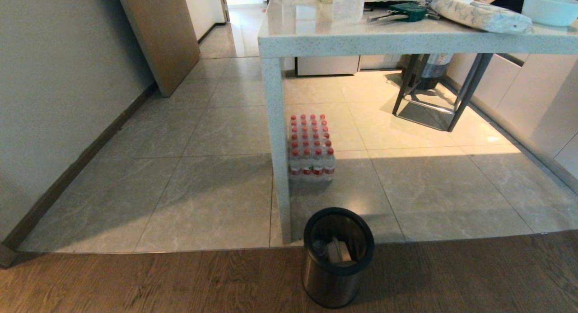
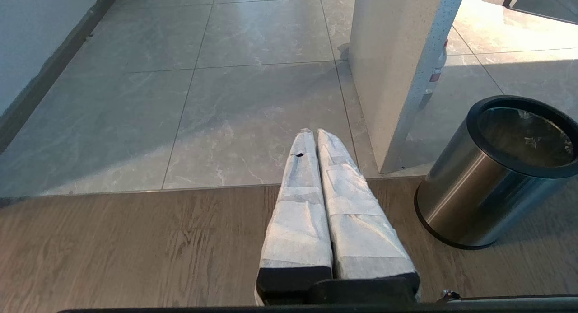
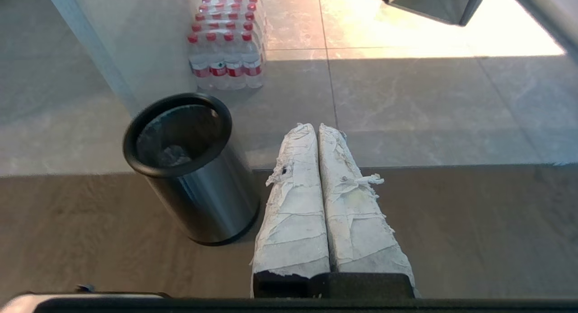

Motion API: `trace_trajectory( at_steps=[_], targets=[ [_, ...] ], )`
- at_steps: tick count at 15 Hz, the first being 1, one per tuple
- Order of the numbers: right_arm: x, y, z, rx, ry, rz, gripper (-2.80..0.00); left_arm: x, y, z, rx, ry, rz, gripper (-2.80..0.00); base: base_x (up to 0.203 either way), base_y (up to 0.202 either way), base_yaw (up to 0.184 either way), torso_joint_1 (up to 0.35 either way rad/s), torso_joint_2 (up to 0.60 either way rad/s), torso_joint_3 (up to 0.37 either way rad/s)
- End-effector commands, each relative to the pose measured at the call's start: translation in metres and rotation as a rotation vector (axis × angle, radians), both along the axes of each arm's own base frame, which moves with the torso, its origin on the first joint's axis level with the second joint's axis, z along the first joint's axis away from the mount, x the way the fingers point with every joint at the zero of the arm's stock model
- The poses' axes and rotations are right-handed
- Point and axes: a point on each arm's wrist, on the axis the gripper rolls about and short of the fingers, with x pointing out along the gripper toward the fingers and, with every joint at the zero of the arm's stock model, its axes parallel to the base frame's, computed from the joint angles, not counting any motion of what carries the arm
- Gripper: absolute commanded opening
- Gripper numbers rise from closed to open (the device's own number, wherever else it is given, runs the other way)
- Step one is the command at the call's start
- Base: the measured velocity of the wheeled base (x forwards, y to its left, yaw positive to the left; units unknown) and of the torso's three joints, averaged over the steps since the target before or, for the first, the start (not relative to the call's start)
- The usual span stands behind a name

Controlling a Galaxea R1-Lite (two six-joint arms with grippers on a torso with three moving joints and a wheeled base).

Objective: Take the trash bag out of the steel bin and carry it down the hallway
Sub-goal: Place the outer trash can on the ground

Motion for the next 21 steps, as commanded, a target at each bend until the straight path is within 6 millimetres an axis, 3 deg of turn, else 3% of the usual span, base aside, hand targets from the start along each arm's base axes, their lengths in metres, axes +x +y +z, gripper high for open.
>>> trace_trajectory(
  at_steps=[1,3,5,6,7,10,12,15,16,21],
  targets=[
    [-0.001,0.0,0.003,-0.018,-0.012,0.005,-2.8,0.0,0.0,0.0,0.0,-0.001,0.0,-2.8,0.0,0.0,0.0,0.0,0.0,0.0],
    [-0.012,0.001,0.033,-0.023,-0.051,0.052,-2.8,0.0,0.0,0.0,0.0,0.0,0.0,-2.8,0.0,0.0,0.0,0.0,0.0,0.0],
    [-0.032,0.002,0.087,-0.023,-0.041,0.096,-2.8,0.0,0.0,0.0,0.0,0.0,0.0,-2.8,0.0,0.0,0.0,0.0,0.0,0.0],
    [-0.032,0.002,0.111,-0.018,0.01,0.112,-2.8,0.0,0.0,0.0,0.0,0.0,0.0,-2.8,0.0,0.0,0.0,0.0,0.0,0.0],
    [-0.019,0.002,0.13,-0.006,0.099,0.128,-2.8,0.0,0.0,0.0,0.0,0.0,0.0,-2.8,0.0,0.0,0.0,0.0,0.0,0.0],
    [0.064,0.005,0.177,0.036,0.423,0.177,-2.8,0.0,0.0,0.0,0.0,-0.002,0.0,-2.8,0.0,0.0,0.0,0.0,0.0,0.0],
    [0.117,0.012,0.184,0.054,0.58,0.251,-2.8,0.0,0.0,0.0,0.0,0.0,0.0,-2.8,0.0,0.0,0.0,0.0,0.0,0.0],
    [0.181,0.035,0.177,0.079,0.708,0.413,-2.8,0.0,0.0,0.0,0.0,0.0,0.0,-2.8,0.0,0.0,0.0,0.0,0.0,0.0],
    [0.199,0.042,0.176,0.084,0.733,0.445,0.0,0.0,0.0,0.0,0.0,0.0,0.0,-2.8,0.0,0.0,0.0,0.0,0.0,0.0],
    [0.272,0.076,0.147,0.006,0.88,0.446,0.0,0.0,0.0,0.0,0.0,0.0,0.0,-2.8,0.0,0.0,0.0,0.0,0.0,0.0]
  ],
)
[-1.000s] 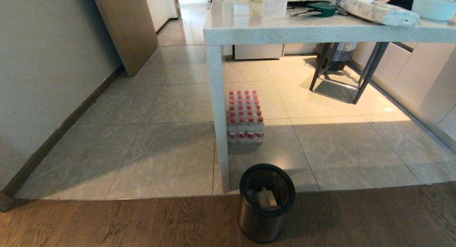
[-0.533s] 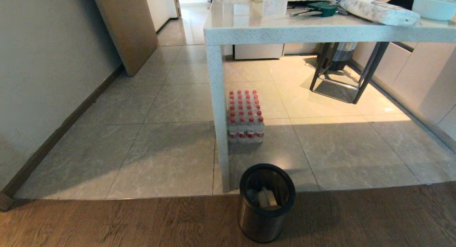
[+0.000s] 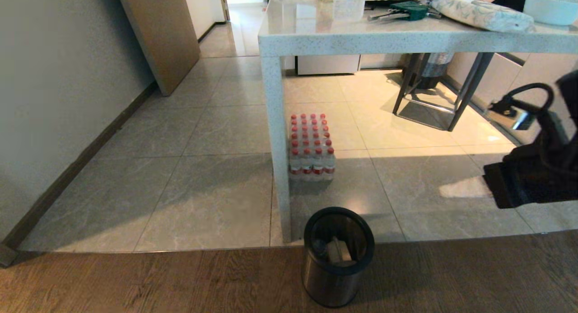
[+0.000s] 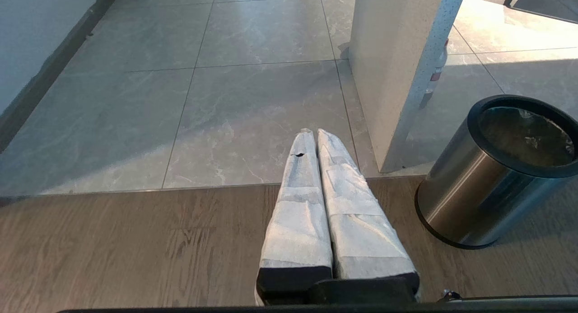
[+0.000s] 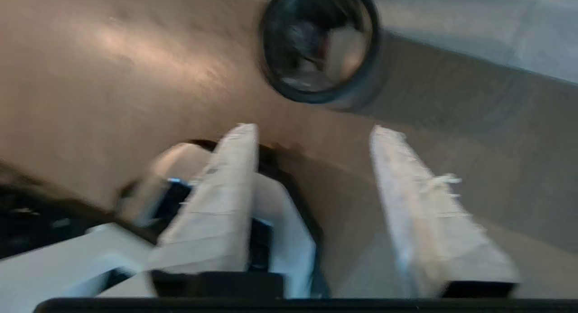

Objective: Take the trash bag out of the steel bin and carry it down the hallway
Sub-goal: Place the outer trash can on the ground

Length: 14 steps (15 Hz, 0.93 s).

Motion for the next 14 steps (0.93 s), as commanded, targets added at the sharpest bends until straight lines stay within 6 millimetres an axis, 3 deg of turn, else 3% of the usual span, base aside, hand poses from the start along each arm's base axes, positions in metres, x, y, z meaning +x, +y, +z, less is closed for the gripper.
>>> trace_trajectory(
  at_steps=[1,5,8,11,14],
  targets=[
    [0.043,0.024,-0.035,-0.132,0.109,-0.004,0.0,0.0,0.0,0.0,0.0,0.0,0.0,-2.8,0.0,0.0,0.0,0.0,0.0,0.0],
    [0.05,0.065,-0.067,-0.511,0.1,-0.093,0.0,0.0,0.0,0.0,0.0,0.0,0.0,-2.8,0.0,0.0,0.0,0.0,0.0,0.0],
    [0.062,0.085,-0.09,-0.582,0.137,-0.033,0.0,0.0,0.0,0.0,0.0,0.0,0.0,-2.8,0.0,0.0,0.0,0.0,0.0,0.0],
    [0.063,0.105,-0.097,-0.573,0.139,0.058,0.0,0.0,0.0,0.0,0.0,0.0,0.0,-2.8,0.0,0.0,0.0,0.0,0.0,0.0],
    [0.062,0.105,-0.104,-0.554,0.168,0.094,0.0,0.0,0.0,0.0,0.0,0.0,0.0,-2.8,0.0,0.0,0.0,0.0,0.0,0.0]
  ],
)
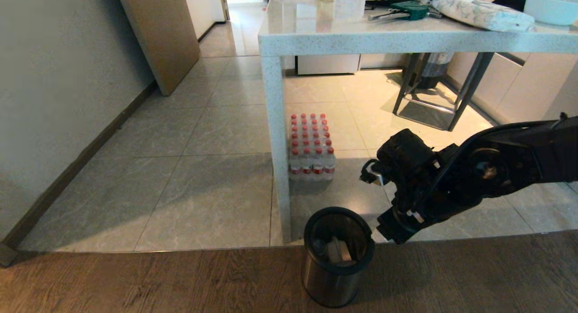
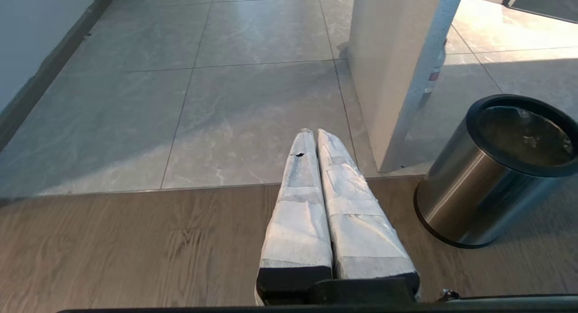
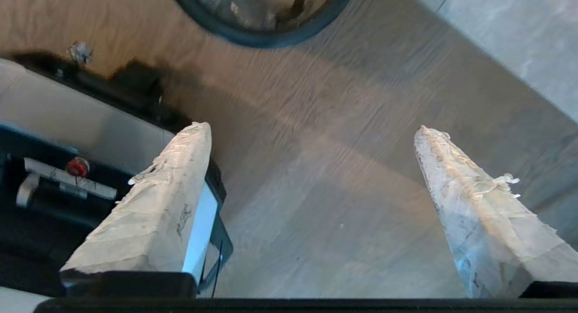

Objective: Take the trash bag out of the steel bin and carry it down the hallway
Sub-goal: Place the outer trash can on the ground

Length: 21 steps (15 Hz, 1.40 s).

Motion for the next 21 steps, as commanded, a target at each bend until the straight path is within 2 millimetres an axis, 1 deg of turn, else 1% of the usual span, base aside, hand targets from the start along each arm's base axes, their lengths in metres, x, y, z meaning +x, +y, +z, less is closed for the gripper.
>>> trace_trajectory(
  at_steps=[1,2,4,6,8,10,12,13,15,16,17,18,19,21],
  targets=[
    [0.004,0.003,-0.007,0.019,-0.01,0.005,0.0,0.0,0.0,0.0,0.0,-0.001,0.0,-2.8,0.0,0.0,0.0,0.0,0.0,0.0],
    [0.009,0.006,-0.01,0.054,-0.04,0.006,0.0,0.0,0.0,0.0,0.0,0.0,0.0,-2.8,0.0,0.0,0.0,0.0,0.0,0.0],
    [0.018,0.018,-0.024,0.135,-0.086,0.031,0.0,0.0,0.0,0.0,0.0,0.0,0.0,-2.8,0.0,0.0,0.0,0.0,0.0,0.0],
    [0.025,0.029,-0.046,0.203,-0.079,0.075,0.0,0.0,0.0,0.0,0.0,0.0,0.0,-2.8,0.0,0.0,0.0,0.0,0.0,0.0],
    [0.031,0.036,-0.063,0.265,-0.045,0.117,0.0,0.0,0.0,0.0,0.0,0.0,0.0,-2.8,0.0,0.0,0.0,0.0,0.0,0.0],
    [0.037,0.042,-0.077,0.303,-0.006,0.15,0.0,0.0,0.0,0.0,0.0,0.0,0.0,-2.8,0.0,0.0,0.0,0.0,0.0,0.0],
    [0.041,0.051,-0.094,0.296,0.018,0.174,0.0,0.0,0.0,0.0,0.0,0.0,0.0,-2.8,0.0,0.0,0.0,0.0,0.0,0.0],
    [0.044,0.054,-0.098,0.299,0.015,0.176,0.0,0.0,0.0,0.0,0.0,0.0,0.0,-2.8,0.0,0.0,0.0,0.0,0.0,0.0],
    [0.043,0.054,-0.096,0.305,0.014,0.172,0.0,0.0,0.0,0.0,0.0,0.0,0.0,-2.8,0.0,0.0,0.0,0.0,0.0,0.0],
    [0.044,0.055,-0.1,0.3,0.02,0.177,0.0,0.0,0.0,0.0,0.0,0.0,0.0,-2.8,0.0,0.0,0.0,0.0,0.0,0.0],
    [0.049,0.058,-0.106,0.298,0.023,0.177,0.0,0.0,0.0,0.0,0.0,0.0,0.0,-2.8,0.0,0.0,0.0,0.0,0.0,0.0],
    [0.054,0.061,-0.108,0.303,0.017,0.175,0.0,0.0,0.0,0.0,0.0,-0.001,0.0,-2.8,0.0,0.0,0.0,0.0,0.0,0.0],
    [0.053,0.06,-0.107,0.306,0.015,0.172,0.0,0.0,0.0,0.0,0.0,0.0,0.0,-2.8,0.0,0.0,0.0,0.0,0.0,0.0],
    [0.042,0.048,-0.089,0.338,-0.004,0.162,0.0,0.0,0.0,0.0,0.0,0.0,0.0,-2.8,0.0,0.0,0.0,0.0,0.0,0.0]
  ],
)
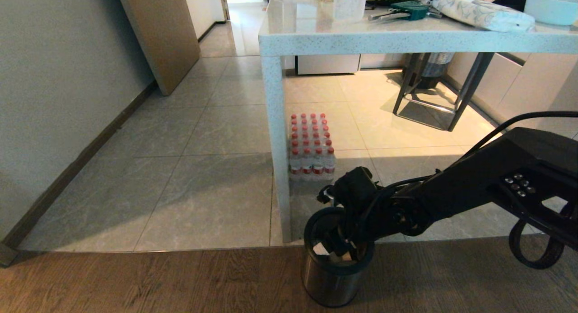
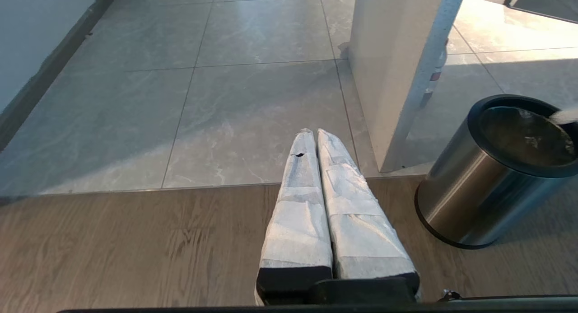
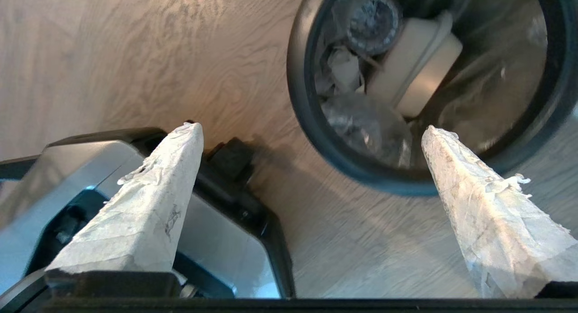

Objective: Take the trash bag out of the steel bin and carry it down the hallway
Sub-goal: Place the outer trash can on the ground

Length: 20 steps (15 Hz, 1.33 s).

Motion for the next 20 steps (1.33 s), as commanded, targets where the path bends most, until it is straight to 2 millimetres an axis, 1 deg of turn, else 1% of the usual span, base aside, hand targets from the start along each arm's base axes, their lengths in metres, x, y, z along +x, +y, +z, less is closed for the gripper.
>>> trace_trajectory(
  at_steps=[1,5,8,11,14,17,20],
  targets=[
    [-0.012,-0.015,0.022,0.05,-0.012,0.005,0.0,0.0,0.0,0.0,0.0,-0.001,0.0,-2.8,0.0,0.0,0.0,0.0,0.0,0.0],
    [-0.031,-0.039,0.05,0.088,0.007,-0.003,0.0,0.0,0.0,0.0,0.0,0.0,0.0,-2.8,0.0,0.0,0.0,0.0,0.0,0.0],
    [-0.033,-0.049,0.068,0.098,-0.004,-0.02,0.0,0.0,0.0,0.0,0.0,0.0,0.0,-2.8,0.0,0.0,0.0,0.0,0.0,0.0],
    [-0.033,-0.048,0.071,0.143,0.018,0.014,0.0,0.0,0.0,0.0,0.0,-0.001,0.0,-2.8,0.0,0.0,0.0,0.0,0.0,0.0],
    [-0.037,-0.049,0.075,0.146,0.013,0.016,0.0,0.0,0.0,0.0,0.0,0.0,0.0,-2.8,0.0,0.0,0.0,0.0,0.0,0.0],
    [-0.035,-0.048,0.079,0.15,-0.004,0.015,0.0,0.0,0.0,0.0,0.003,0.0,0.0,-2.8,0.0,0.0,0.0,0.0,0.0,0.0],
    [-0.034,-0.048,0.078,0.146,-0.004,0.013,0.0,0.0,0.0,0.0,0.011,0.005,-0.002,-2.8,0.0,0.0,0.0,0.0,0.0,0.0]
  ],
)
